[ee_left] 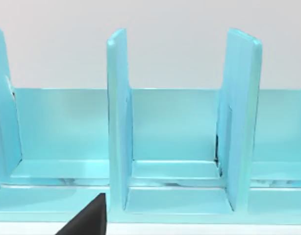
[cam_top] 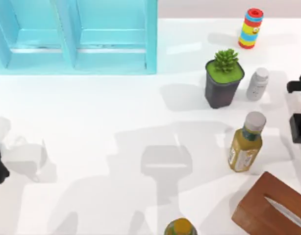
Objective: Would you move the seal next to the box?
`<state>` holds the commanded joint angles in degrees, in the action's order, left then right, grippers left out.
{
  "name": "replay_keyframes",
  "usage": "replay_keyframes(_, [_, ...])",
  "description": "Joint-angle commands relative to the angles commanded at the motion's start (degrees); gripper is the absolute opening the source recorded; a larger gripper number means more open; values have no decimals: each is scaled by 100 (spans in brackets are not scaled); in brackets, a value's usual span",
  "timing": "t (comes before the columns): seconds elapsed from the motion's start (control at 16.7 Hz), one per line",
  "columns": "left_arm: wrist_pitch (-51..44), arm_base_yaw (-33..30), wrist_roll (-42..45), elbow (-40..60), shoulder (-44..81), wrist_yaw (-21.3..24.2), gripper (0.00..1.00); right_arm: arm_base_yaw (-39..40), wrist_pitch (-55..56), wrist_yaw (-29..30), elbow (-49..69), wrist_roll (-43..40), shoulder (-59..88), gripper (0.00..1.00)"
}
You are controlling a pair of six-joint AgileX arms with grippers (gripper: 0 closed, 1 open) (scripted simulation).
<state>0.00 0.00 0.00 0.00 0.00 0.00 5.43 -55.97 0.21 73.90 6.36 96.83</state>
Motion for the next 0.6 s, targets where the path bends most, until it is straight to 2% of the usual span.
replay_keyframes(0.24, [0, 0, 0, 0, 0, 0, 100, 0, 0, 0, 0, 0, 0, 98])
replay_keyframes(0.6, [0, 0, 0, 0, 0, 0, 100, 0, 0, 0, 0, 0, 0, 100])
